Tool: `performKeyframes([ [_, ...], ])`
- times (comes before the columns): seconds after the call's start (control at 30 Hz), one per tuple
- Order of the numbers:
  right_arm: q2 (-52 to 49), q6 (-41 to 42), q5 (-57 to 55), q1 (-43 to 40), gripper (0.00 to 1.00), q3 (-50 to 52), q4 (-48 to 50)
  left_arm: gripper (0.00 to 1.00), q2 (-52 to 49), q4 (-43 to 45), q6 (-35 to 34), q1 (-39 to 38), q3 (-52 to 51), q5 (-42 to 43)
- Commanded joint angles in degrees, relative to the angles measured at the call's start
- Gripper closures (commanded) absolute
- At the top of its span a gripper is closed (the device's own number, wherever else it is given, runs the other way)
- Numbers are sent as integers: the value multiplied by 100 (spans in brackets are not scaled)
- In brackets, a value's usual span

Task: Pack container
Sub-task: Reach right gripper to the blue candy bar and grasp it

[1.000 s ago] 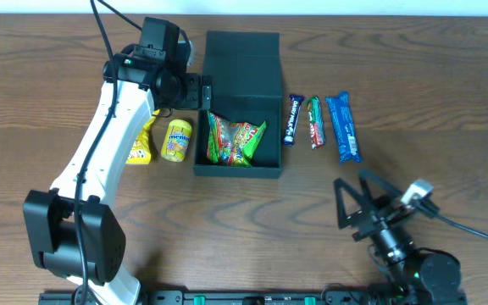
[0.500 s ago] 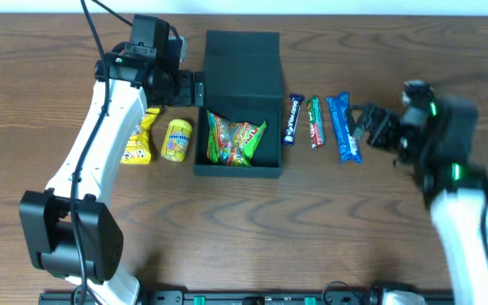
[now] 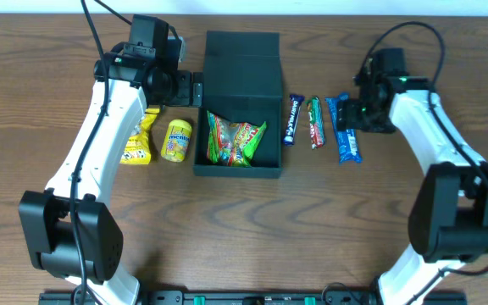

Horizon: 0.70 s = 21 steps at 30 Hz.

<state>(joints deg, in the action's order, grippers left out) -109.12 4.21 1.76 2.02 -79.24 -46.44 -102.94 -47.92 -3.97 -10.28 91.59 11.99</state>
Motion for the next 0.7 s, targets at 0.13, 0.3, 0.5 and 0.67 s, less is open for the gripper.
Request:
performKeyframes([
  [0.13, -459, -146, -758, 289, 19, -83, -22, 5, 81, -11, 125, 26, 94, -57],
  [0.3, -739, -129, -726, 295, 22, -83, -52, 5, 81, -50, 127, 26, 94, -59],
  [0.5, -896, -129, -450, 293, 43, -83, -81, 5, 81, -153, 127, 26, 94, -59],
  [0.67, -894, -59, -450, 293, 59, -190, -181, 5, 81, -262, 212, 35, 94, -358],
])
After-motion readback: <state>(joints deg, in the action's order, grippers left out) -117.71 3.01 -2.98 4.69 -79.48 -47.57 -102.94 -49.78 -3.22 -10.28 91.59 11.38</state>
